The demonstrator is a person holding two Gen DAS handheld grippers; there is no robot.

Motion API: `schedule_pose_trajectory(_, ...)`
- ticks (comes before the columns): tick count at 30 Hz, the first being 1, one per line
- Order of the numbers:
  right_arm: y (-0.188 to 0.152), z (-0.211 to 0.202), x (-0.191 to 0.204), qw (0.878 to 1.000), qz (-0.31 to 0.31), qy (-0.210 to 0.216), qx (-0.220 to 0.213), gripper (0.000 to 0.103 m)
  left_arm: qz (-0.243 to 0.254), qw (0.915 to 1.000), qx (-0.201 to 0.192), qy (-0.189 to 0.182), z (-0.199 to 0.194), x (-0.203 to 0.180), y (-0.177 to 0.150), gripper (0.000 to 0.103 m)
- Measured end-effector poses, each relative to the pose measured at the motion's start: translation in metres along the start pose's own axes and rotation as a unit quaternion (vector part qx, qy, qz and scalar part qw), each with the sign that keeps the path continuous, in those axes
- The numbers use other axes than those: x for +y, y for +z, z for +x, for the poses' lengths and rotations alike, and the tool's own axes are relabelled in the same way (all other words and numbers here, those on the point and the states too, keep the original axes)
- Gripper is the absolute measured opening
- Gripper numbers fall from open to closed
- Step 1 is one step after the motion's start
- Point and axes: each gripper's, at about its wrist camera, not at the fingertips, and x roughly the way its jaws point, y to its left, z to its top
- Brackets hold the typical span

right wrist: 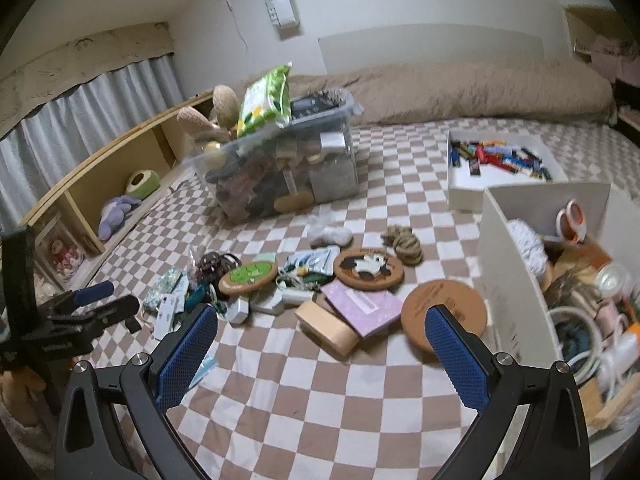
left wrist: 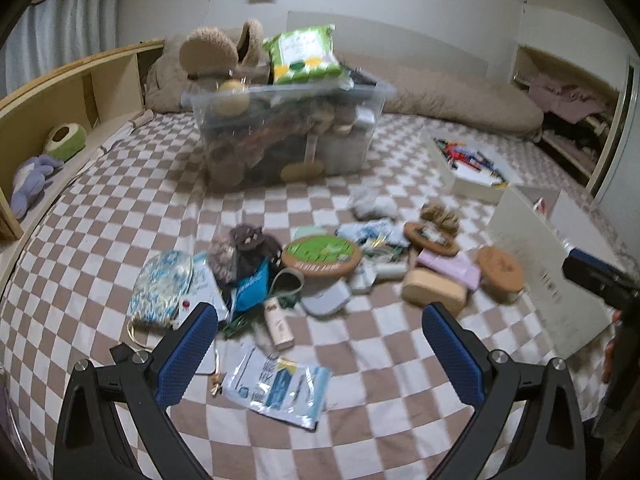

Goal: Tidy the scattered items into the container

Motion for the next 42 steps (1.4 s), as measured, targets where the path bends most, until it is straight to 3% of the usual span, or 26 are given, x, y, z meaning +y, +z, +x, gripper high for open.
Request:
schedule_pose_trajectory(11, -0.033, 0.046, -0.01, 0.998, 0.02, 0.01, 0.051, 0.103, 0.013, 0.999, 0.041, -0.01, 0.051, 0.02, -0.036, 0.103)
schedule_pose_trajectory(19, -0.04, 0.074, -0.007, 0.996, 0.004, 0.017, 0.083, 0.103, 0.012, 0.9968, 0.078, 0.004, 0.083, 0.031, -0.059, 0.103)
schedule_pose_trajectory(23, -0.04, 0.09, -0.001, 0.994, -0.019, 0.03, 0.098, 0.103, 0.037, 0.9944, 0.097, 0.021, 0.093, 0.03, -0.068, 0.103)
schedule_pose_trajectory(26, -0.036, 0.097, 0.005, 0.994, -0.039, 0.036, 0.1, 0.103, 0.05, 0.994, 0.088, 0.04, 0.091, 0.03, -0.067, 0.103)
schedule_pose_trajectory(35, -0.01, 0.117, 0.017, 0.992, -0.073, 0.064, 0.081, 0.103, 0.084, 0.9905, 0.106, 0.025, 0.106, 0.028, -0.066, 0.103)
schedule_pose_trajectory(42, -0.008, 0.142, 0.024, 0.988, -0.096, 0.081, 0.091, 0.103, 0.074, 0.99, 0.12, 0.0, 0.114, 0.034, -0.065, 0.103)
